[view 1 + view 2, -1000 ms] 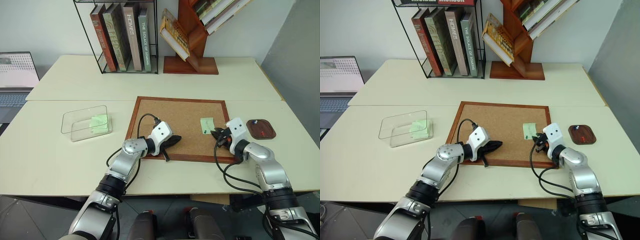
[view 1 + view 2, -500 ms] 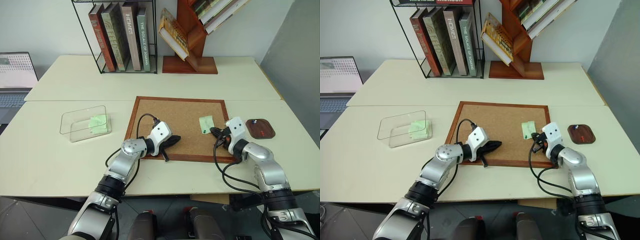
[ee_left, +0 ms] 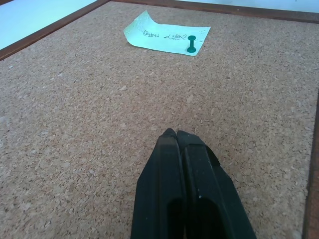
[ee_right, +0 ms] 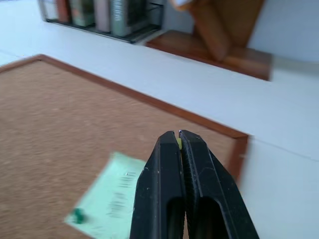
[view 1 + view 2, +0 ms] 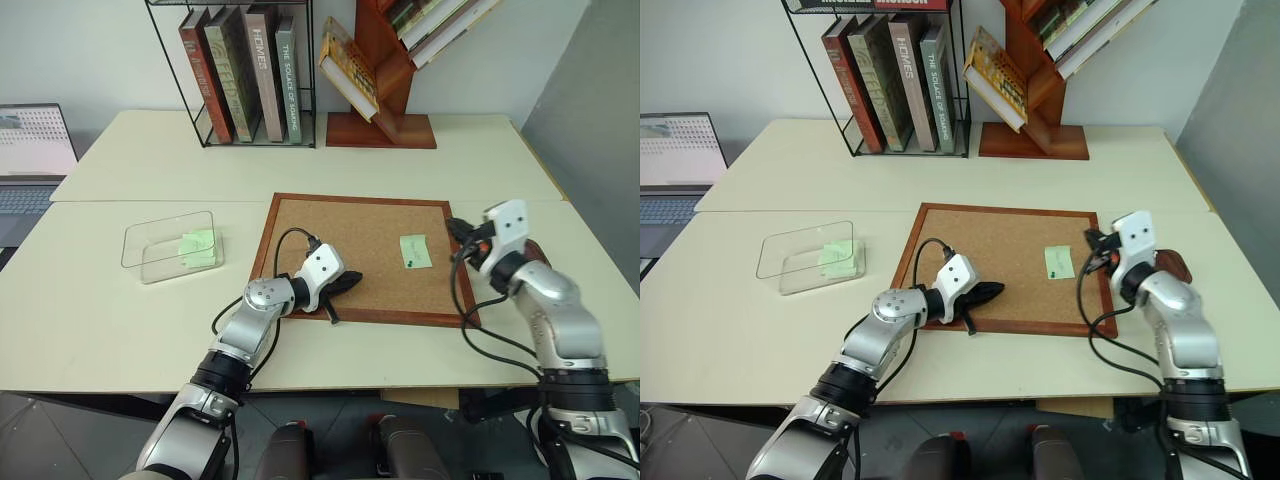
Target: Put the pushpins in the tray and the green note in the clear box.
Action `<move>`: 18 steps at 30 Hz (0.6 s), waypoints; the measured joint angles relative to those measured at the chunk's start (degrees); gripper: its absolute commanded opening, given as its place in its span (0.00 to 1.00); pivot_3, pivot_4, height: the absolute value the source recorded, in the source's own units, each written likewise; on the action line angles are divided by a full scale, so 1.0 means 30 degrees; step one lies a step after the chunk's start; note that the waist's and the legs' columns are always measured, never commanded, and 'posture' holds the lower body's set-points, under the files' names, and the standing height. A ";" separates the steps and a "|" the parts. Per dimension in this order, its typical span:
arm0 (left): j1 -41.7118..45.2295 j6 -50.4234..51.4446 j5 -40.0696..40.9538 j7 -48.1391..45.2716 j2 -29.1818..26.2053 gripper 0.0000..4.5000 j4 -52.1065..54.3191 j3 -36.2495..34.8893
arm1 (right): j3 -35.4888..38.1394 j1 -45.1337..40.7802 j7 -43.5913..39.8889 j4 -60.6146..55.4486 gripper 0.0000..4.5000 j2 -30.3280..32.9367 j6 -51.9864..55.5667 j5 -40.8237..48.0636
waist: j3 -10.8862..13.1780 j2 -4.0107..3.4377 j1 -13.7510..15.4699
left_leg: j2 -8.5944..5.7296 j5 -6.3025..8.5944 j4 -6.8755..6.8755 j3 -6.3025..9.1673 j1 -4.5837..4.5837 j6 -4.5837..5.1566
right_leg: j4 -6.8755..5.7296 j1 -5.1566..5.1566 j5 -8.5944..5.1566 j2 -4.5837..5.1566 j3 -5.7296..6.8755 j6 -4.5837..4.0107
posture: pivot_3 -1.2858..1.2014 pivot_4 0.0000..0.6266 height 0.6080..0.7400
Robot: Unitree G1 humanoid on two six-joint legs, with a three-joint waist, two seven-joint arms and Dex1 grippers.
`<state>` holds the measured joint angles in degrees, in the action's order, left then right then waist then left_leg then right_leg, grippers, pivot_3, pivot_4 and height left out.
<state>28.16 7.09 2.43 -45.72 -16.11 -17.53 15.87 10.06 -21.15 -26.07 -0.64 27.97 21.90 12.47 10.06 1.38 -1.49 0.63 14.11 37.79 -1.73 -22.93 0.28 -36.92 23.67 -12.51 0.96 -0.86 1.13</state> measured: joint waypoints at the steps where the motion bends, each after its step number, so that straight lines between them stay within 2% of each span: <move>1: -0.0002 -0.0011 -0.0015 0.0000 0.0005 0.00 -0.0002 0.0005 | 0.0387 0.0008 0.0406 0.0457 0.01 0.0295 0.0110 -0.0132 | 0.0000 0.0000 0.0001 | 0.0000 0.0000 0.0000 -0.0002 -0.0001 0.0001 | 0.0002 0.0000 0.0000 0.0001 0.0000 -0.0001 | 0.52 0.24 1.00; 5: -0.0003 -0.0015 -0.0071 0.0002 -0.0017 0.00 -0.0008 -0.0009 | 0.1797 0.0114 0.2130 0.2548 0.01 0.1030 0.0807 -0.0776 | -0.0003 -0.0007 -0.0003 | 0.0001 0.0001 -0.0001 -0.0012 0.0005 0.0002 | -0.0006 0.0000 -0.0004 0.0001 -0.0012 -0.0006 | 0.52 0.24 1.00; 10: 0.0030 -0.0026 -0.0160 0.0014 0.0021 0.00 -0.0052 -0.0014 | 0.1961 0.0134 0.2838 0.3864 0.01 0.1161 0.1555 -0.1160 | -0.0009 -0.0017 -0.0015 | -0.0002 0.0000 0.0003 -0.0015 0.0008 0.0003 | -0.0006 -0.0005 -0.0002 -0.0004 -0.0015 -0.0004 | 0.52 0.24 1.00; 18: 0.0047 -0.0038 -0.0198 0.0010 0.0053 0.00 -0.0060 0.0001 | 0.1850 -0.0165 0.3331 0.5094 0.36 0.1157 0.2172 -0.1523 | -0.0009 -0.0017 -0.0017 | -0.0007 0.0002 0.0002 -0.0015 0.0005 0.0007 | -0.0004 -0.0006 0.0001 -0.0005 -0.0013 0.0003 | 0.52 0.24 1.00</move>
<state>28.31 6.97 1.83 -45.69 -15.95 -17.71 15.87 15.61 -21.65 -16.07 14.64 31.44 28.42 7.90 10.04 1.33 -1.54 0.61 14.12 37.79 -1.77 -22.91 0.30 -36.94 23.65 -12.51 0.94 -0.90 1.14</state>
